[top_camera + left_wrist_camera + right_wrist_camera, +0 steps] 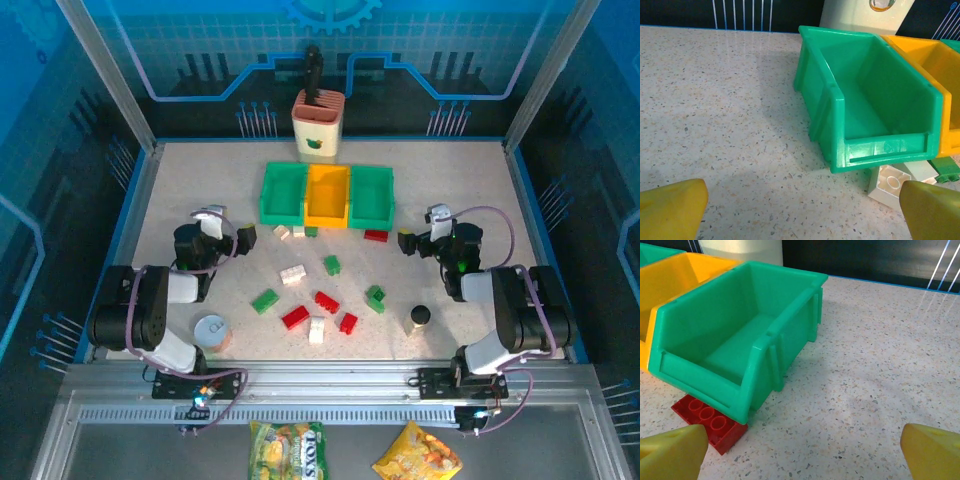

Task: Sort the legos into containers by color
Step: Pick up the lego from the center of the table.

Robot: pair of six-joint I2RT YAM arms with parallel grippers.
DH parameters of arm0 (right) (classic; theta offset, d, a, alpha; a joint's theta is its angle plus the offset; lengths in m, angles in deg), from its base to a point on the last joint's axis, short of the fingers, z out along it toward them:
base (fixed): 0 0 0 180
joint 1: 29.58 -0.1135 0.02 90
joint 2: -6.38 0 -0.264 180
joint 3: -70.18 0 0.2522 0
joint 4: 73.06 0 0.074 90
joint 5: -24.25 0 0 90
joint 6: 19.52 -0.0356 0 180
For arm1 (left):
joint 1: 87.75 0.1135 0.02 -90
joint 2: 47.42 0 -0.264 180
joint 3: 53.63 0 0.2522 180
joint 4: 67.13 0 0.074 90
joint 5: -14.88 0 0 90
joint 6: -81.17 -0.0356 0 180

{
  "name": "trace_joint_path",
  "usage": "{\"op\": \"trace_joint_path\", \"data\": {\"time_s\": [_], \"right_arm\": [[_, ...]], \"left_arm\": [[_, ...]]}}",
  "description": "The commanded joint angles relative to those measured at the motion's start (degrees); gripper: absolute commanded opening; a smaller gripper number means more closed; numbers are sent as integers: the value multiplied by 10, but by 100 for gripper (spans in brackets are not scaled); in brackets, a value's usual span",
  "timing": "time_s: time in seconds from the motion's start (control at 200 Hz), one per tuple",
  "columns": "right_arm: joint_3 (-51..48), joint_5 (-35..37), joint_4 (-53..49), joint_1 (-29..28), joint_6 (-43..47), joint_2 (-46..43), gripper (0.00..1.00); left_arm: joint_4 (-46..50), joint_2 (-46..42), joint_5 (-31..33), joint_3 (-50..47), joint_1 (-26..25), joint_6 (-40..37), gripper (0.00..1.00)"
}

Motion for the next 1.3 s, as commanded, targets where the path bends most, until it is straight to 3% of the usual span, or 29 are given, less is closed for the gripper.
{"op": "trace_joint_path", "data": {"time_s": [0.0,1.041,1.291], "right_arm": [[-3,-17,25,5,7,1,100],[-3,-24,25,9,2,2,100],[-5,-26,28,9,1,1,100]], "left_arm": [[-23,4,-21,-7,4,-13,99],[-23,4,-21,-7,4,-14,99],[-27,3,7,-9,3,-7,99]]}}
